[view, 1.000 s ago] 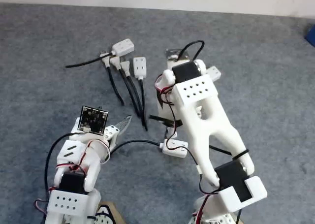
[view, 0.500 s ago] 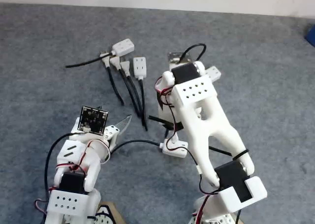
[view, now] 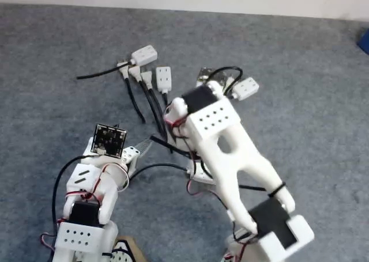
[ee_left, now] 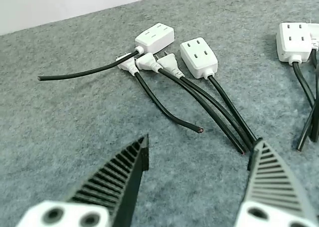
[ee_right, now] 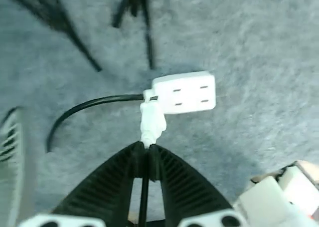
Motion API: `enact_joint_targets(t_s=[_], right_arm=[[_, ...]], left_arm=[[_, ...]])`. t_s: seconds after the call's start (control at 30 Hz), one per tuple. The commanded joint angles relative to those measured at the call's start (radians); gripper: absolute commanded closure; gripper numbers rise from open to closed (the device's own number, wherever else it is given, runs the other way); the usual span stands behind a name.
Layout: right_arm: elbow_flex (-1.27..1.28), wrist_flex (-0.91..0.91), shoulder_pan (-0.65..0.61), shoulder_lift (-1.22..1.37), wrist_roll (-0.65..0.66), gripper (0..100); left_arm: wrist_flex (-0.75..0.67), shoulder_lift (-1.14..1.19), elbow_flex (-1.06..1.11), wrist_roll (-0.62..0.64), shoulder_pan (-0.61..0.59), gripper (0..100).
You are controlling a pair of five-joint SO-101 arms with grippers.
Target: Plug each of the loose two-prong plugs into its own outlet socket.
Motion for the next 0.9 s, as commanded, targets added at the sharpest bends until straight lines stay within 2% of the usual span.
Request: enact_joint_targets(t_s=[0.0, 0.4, 0.87], right_arm=[[-0.004, 0.018, -0.015, -0.087, -0.031, 98.5], [0.108, 0.013, 0.104, -0.024, -0.026, 98.5], [0.114, -0.039, 0.099, -0.024, -0.025, 98.5]], left_arm=[[-0.023, -0.008, 0.021, 0.003, -0.013, 68], [-0.023, -0.008, 0.021, 0.003, -0.013, 68], [-0.020, -0.008, 0.021, 0.003, -0.013, 68]])
